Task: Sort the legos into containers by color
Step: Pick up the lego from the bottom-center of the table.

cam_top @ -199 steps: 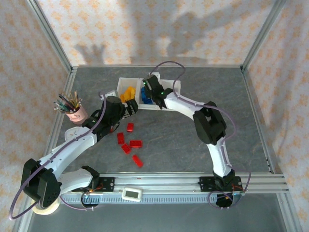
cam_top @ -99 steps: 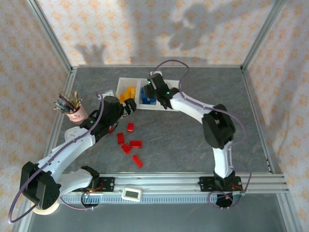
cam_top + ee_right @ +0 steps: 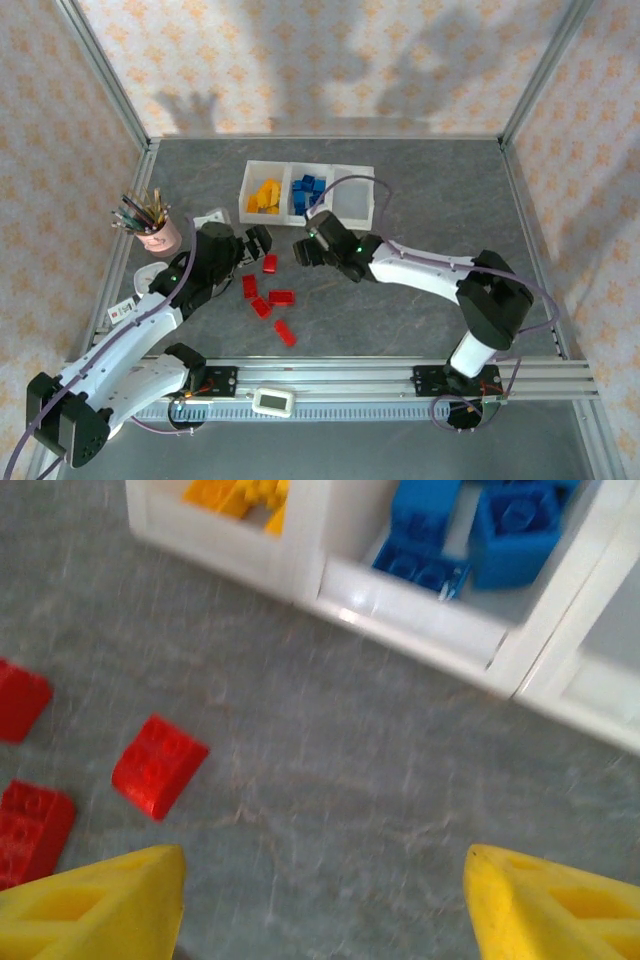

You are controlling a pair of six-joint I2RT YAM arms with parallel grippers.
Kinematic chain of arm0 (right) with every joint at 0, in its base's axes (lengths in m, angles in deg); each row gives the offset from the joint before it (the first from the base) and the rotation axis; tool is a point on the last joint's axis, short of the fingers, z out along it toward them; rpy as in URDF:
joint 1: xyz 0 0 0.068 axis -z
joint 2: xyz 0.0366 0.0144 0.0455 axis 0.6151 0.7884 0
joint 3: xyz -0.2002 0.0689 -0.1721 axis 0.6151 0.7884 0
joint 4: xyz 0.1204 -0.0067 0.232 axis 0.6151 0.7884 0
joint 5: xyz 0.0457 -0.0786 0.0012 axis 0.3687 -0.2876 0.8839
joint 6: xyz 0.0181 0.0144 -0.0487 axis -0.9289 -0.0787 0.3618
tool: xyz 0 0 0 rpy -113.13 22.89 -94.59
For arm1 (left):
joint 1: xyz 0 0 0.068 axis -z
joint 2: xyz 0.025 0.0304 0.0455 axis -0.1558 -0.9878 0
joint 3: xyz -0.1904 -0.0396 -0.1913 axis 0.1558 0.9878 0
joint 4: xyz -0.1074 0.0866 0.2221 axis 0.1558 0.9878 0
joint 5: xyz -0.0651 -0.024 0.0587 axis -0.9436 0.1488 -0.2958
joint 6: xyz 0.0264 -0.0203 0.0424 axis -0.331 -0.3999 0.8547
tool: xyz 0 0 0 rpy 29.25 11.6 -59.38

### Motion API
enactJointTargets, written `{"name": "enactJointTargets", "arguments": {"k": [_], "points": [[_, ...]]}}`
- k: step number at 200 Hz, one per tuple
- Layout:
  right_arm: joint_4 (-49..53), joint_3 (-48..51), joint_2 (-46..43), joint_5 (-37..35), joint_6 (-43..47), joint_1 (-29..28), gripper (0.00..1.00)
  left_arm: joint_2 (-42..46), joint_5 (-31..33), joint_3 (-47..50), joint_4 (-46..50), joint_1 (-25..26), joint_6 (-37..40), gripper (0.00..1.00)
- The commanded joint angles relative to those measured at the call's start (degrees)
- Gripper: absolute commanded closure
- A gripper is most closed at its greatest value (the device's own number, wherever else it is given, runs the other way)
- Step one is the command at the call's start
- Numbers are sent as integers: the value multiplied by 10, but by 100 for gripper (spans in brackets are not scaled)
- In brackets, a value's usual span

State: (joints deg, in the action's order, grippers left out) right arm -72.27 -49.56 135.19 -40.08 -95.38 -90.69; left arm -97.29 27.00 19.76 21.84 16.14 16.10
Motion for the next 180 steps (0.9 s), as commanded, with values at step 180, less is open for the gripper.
{"name": "enactJointTargets", "arguments": {"k": [180], "points": [[-39,-4,116,48,68,-107,15,74,50,33,120,-6,-50,1]]}}
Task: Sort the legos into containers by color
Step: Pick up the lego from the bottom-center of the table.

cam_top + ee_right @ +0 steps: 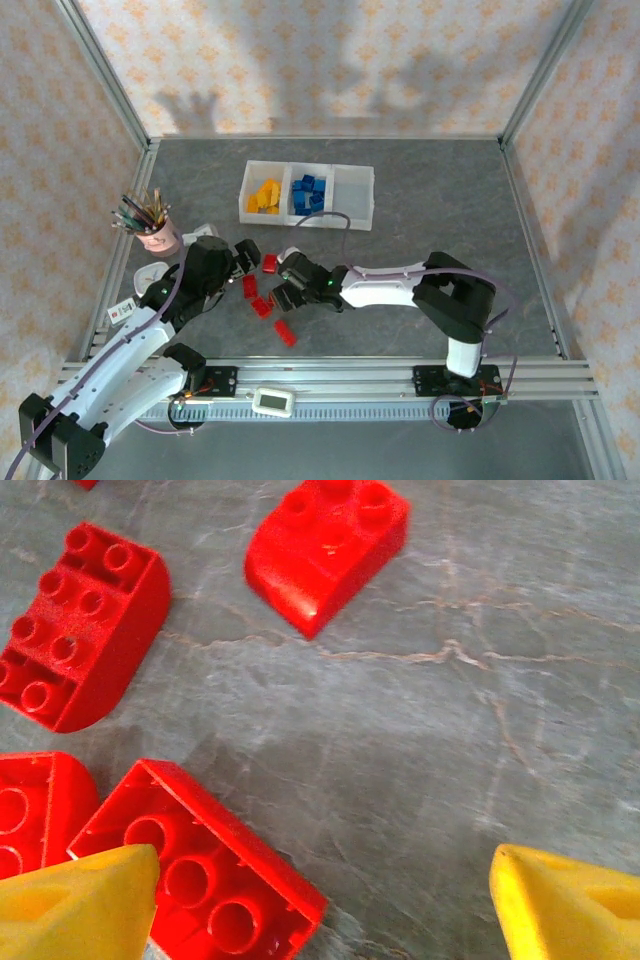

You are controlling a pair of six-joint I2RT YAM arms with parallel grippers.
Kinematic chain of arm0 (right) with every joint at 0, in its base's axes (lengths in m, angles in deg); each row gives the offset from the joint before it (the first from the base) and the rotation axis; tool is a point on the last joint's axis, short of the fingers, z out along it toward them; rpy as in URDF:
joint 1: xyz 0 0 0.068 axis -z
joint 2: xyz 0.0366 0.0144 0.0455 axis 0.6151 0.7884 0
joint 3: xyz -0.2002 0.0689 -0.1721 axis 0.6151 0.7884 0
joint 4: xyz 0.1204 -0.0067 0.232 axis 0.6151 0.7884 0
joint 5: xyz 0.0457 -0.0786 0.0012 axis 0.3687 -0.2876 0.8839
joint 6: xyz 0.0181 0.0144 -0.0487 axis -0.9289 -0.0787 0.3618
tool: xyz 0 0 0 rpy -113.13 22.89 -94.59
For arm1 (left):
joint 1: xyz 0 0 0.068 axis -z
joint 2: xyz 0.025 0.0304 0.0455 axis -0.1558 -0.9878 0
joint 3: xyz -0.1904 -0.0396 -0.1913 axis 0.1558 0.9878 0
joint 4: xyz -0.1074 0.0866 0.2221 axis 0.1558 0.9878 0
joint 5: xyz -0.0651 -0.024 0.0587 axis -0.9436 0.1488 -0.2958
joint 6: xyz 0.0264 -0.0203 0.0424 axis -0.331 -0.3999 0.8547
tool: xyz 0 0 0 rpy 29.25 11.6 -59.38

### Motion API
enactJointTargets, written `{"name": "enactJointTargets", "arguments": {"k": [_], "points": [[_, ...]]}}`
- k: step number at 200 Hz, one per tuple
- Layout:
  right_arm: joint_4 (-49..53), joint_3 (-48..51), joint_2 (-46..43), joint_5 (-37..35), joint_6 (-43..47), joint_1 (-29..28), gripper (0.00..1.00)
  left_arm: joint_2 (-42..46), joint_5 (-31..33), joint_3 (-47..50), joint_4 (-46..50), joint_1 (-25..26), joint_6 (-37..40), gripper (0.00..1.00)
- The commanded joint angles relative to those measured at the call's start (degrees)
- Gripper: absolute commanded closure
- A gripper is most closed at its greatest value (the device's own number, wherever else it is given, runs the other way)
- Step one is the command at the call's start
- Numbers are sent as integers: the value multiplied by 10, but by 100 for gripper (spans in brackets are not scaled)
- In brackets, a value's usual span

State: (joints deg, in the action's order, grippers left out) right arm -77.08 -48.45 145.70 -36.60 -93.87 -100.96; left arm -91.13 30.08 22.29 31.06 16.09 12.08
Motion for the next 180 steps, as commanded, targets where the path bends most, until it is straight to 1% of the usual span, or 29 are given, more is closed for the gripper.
{"name": "enactJointTargets", "arguments": {"k": [1,21,55,82,105,121,143,180], "points": [[9,-15,11,14,54,-5,15,13,20,8,28,-5,-10,1],[17,-17,16,41,80,-5,16,15,22,10,30,-5,-10,1],[23,-26,35,65,107,-5,17,14,23,12,29,-6,-10,1],[28,-41,53,56,117,-5,21,13,26,12,32,-7,-9,1],[32,-49,60,63,126,-5,22,14,29,7,37,-8,-9,1],[30,-52,65,60,129,-5,27,15,29,7,36,-7,-8,1],[44,-59,74,53,130,-5,31,14,30,5,40,-8,-7,1],[49,-52,63,53,118,-5,48,14,30,5,40,-9,-7,1]]}}
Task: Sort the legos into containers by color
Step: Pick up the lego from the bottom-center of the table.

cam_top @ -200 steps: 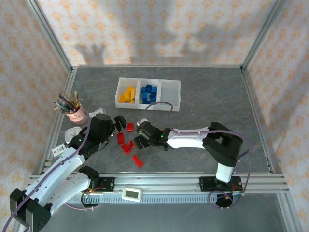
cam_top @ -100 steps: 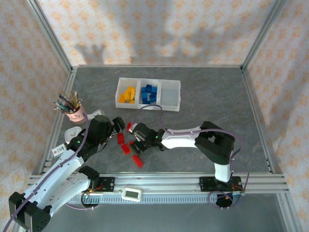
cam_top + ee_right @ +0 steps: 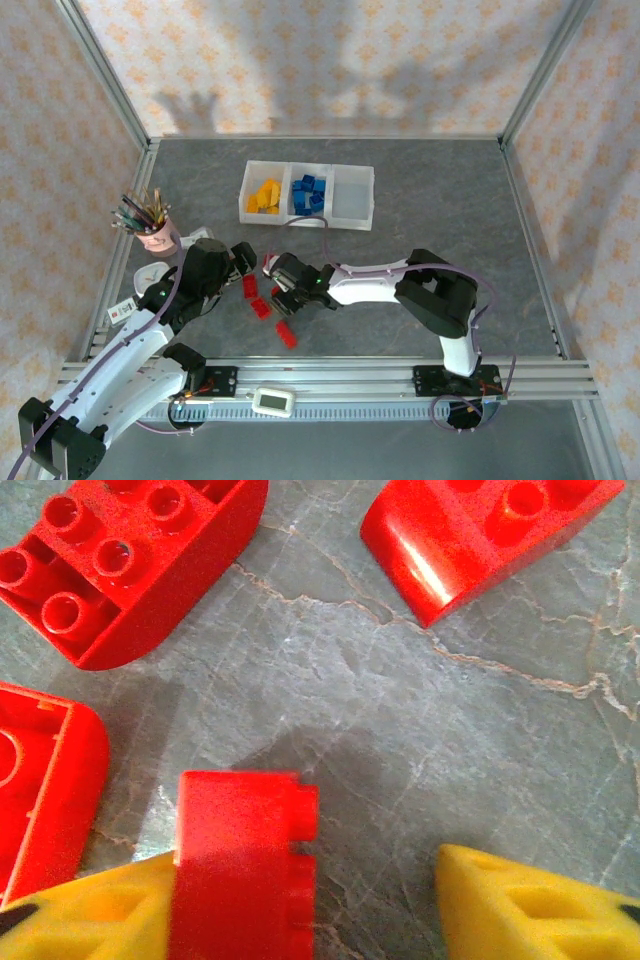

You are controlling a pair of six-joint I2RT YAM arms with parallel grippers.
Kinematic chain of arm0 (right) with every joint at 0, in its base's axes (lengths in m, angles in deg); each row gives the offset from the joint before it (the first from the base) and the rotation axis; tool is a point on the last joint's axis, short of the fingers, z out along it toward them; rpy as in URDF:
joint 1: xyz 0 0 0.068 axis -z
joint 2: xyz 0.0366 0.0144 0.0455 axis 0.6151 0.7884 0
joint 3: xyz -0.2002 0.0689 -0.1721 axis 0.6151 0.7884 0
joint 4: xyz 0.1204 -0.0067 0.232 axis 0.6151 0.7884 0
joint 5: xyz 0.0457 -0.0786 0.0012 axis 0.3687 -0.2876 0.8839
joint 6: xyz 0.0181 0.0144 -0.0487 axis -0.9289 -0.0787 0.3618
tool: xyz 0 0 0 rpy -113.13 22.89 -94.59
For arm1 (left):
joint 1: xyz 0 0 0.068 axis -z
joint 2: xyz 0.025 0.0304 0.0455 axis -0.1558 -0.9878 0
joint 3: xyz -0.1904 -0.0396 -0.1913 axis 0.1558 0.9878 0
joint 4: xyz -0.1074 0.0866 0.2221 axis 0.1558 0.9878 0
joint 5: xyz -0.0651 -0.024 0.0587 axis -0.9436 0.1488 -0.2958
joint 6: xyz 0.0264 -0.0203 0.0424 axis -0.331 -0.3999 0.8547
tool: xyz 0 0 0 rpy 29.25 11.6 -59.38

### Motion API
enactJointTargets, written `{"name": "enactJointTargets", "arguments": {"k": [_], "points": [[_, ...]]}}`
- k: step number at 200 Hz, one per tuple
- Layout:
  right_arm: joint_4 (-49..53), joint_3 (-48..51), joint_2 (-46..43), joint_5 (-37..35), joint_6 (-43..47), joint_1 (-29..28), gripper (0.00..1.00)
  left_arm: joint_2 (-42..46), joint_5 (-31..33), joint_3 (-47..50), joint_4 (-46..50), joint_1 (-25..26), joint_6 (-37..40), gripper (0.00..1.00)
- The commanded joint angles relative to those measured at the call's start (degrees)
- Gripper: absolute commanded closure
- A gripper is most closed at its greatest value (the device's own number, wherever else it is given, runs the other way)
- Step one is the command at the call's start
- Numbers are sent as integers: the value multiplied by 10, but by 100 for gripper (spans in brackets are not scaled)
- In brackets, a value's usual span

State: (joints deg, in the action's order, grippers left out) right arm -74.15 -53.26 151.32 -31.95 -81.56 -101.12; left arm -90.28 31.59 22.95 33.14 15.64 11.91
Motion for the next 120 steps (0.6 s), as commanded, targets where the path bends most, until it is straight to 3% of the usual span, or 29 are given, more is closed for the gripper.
{"name": "enactJointTargets", "arguments": {"k": [1,59,120], "points": [[19,-3,6,7,-6,-3,48,6,15,-2,18,-4,-6,1],[13,2,-23,-10,-26,-3,84,6,5,-5,11,-6,-5,1],[25,18,-121,-58,-87,40,87,-20,-41,-23,-49,-5,17,1]]}}
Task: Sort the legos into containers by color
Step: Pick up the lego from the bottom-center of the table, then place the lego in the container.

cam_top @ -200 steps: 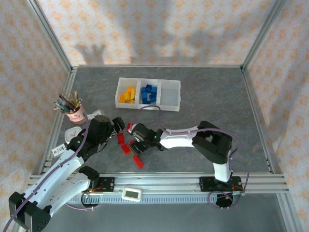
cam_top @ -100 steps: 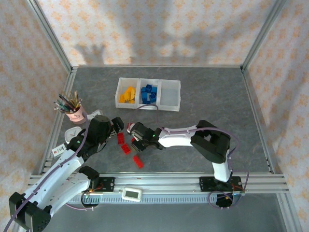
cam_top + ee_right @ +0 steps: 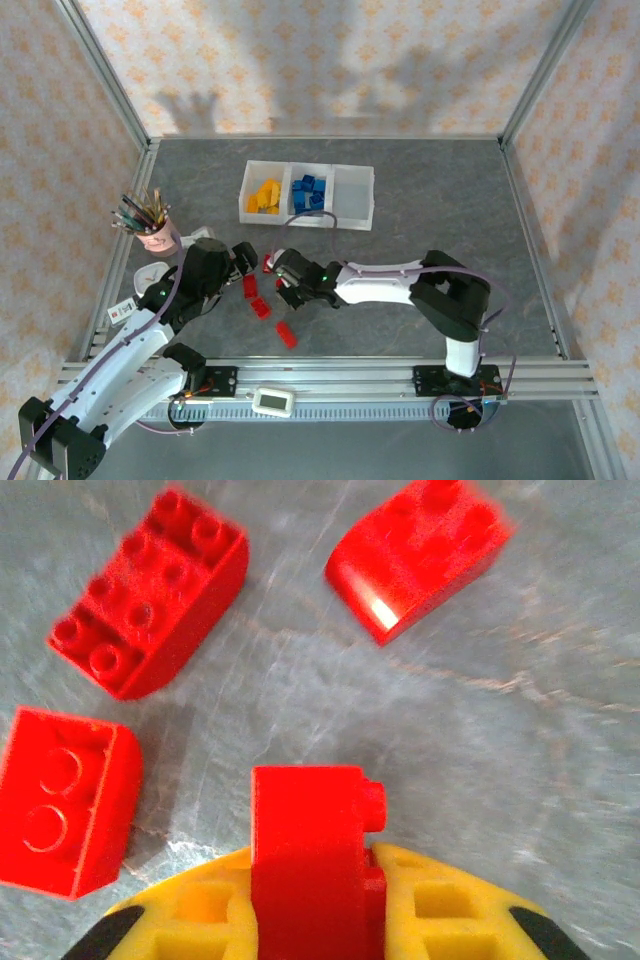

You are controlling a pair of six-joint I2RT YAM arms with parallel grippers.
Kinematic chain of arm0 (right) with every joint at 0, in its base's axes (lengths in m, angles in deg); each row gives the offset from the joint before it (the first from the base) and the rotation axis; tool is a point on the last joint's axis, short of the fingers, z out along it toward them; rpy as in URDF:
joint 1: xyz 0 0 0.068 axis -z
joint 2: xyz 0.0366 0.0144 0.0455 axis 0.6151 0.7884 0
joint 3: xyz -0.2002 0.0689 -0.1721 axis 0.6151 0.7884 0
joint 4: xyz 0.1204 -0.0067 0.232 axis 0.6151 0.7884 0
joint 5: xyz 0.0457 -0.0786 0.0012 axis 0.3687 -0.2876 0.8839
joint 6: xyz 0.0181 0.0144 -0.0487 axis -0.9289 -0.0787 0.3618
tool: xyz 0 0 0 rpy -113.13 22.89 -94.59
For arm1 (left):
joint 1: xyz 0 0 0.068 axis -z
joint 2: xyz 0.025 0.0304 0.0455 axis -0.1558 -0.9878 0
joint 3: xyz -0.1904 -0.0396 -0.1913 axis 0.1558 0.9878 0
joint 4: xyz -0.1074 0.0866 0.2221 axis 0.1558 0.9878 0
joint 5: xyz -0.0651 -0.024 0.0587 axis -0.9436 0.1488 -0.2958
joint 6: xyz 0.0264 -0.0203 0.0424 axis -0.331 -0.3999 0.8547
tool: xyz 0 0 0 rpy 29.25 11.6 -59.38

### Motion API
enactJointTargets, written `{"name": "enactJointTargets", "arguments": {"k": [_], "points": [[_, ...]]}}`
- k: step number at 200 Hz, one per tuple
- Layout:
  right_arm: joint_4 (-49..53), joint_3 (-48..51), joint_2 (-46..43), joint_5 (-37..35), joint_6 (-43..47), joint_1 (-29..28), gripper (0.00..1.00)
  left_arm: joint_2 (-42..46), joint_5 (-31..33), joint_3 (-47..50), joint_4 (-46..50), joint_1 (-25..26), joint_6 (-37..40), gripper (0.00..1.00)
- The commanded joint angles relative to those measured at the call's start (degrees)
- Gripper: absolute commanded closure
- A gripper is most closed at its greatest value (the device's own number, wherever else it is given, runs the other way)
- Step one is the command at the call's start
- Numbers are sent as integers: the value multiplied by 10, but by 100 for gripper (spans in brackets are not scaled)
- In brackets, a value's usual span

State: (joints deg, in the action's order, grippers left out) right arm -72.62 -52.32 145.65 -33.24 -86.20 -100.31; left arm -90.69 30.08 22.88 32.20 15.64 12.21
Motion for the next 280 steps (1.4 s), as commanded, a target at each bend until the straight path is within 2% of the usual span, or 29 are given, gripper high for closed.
{"name": "enactJointTargets", "arguments": {"k": [1,38,61,102,149,176,186,226,255,280], "points": [[9,9,-66,-46,-42,35,87,-17,-27,-23,-41,-5,15,1],[34,-9,-91,-109,-71,124,87,-76,-62,-48,-100,-5,42,1],[18,-23,-87,-123,-79,186,88,-110,-79,-59,-146,-5,56,1],[11,-104,-15,-128,-76,261,88,-177,-93,-84,-198,-5,67,1],[28,-225,99,-181,-56,289,88,-214,-91,-99,-238,-5,70,1],[36,-267,127,-191,-39,293,74,-229,-90,-105,-241,-5,72,1],[46,-280,130,-193,-39,293,65,-233,-91,-107,-241,-5,72,1],[47,-253,78,-168,-45,293,50,-223,-89,-110,-235,-5,74,1],[48,-207,21,-136,-62,284,46,-196,-78,-105,-217,-5,75,1],[38,-146,-29,-128,-86,249,42,-160,-58,-93,-191,-5,75,1]]}}
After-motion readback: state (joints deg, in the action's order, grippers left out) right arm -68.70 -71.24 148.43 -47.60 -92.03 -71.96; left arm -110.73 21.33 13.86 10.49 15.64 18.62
